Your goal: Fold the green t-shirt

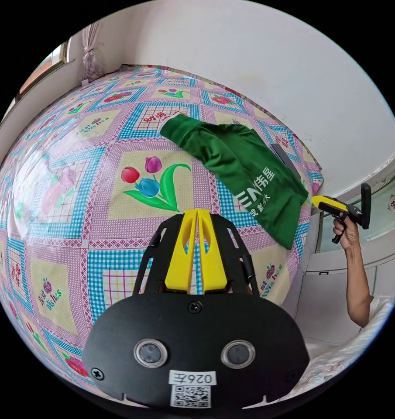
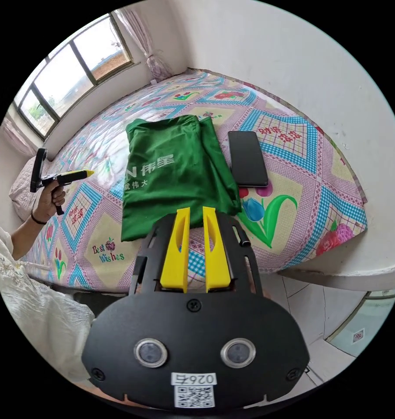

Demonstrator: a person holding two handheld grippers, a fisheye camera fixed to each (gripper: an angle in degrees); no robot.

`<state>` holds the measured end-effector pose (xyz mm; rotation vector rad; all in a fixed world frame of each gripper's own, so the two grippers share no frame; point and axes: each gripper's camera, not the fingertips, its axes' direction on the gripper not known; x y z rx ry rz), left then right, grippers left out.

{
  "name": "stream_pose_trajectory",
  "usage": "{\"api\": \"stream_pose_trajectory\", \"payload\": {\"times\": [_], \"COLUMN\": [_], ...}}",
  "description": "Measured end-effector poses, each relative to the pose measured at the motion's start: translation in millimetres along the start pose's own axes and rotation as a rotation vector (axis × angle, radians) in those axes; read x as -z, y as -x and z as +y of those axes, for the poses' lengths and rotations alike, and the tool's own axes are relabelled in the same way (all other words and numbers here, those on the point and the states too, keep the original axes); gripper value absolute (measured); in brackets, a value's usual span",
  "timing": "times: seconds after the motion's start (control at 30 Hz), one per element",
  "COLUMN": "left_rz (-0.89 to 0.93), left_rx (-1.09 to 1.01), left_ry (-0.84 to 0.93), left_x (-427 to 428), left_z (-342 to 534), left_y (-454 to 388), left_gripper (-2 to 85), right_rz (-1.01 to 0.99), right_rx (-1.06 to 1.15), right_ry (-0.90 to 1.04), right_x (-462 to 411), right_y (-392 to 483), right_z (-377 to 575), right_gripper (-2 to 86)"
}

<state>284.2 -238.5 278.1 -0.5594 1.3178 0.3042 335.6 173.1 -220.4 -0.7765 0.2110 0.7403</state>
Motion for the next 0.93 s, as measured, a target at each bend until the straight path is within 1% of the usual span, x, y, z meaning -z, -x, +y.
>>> {"api": "stream_pose_trajectory", "payload": {"times": [0.13, 0.2, 0.27, 0.3, 0.43, 0.6, 0.67, 0.73, 0.87, 0.93], "left_rz": [-0.002, 0.001, 0.0, -0.001, -0.054, -0.091, -0.107, -0.126, -0.199, -0.211], "left_rx": [-0.027, -0.033, -0.021, -0.017, 0.019, 0.092, 0.146, 0.18, 0.178, 0.181], "left_ry": [-0.01, -0.009, -0.009, -0.011, -0.021, -0.023, -0.033, -0.046, -0.132, -0.2], "left_x": [18.0, 26.5, 40.9, 45.2, 73.7, 98.5, 111.1, 121.5, 152.3, 167.7], "left_z": [42.6, 62.7, 92.1, 100.0, 158.4, 225.2, 257.7, 281.4, 337.5, 362.5], "left_y": [-2.1, 0.1, 6.9, 9.1, 28.5, 52.4, 63.3, 69.6, 75.3, 76.5], "left_gripper": [-1.0, -1.0, -1.0, -1.0, -1.0, -1.0, -1.0, -1.0, -0.8, -0.8], "right_rz": [-0.103, -0.103, -0.06, -0.047, -0.05, -0.074, -0.157, -0.209, -0.228, -0.213], "right_rx": [0.094, 0.115, 0.116, 0.109, 0.019, 0.031, 0.059, 0.096, 0.234, 0.279], "right_ry": [0.023, 0.066, 0.152, 0.154, 0.013, -0.189, -0.317, -0.382, -0.303, -0.335], "right_x": [-36.2, -57.1, -82.0, -84.4, -63.6, -36.8, -26.8, -22.8, -31.9, -32.9], "right_y": [51.7, 67.9, 78.8, 80.3, 91.7, 133.1, 159.5, 181.4, 241.0, 264.1], "right_z": [7.9, 16.5, 34.8, 40.8, 82.8, 128.1, 150.7, 165.3, 186.2, 199.9], "right_gripper": [1.8, 0.9, -0.3, -0.6, -0.9, -0.9, -0.9, -0.9, -1.0, -1.0]}}
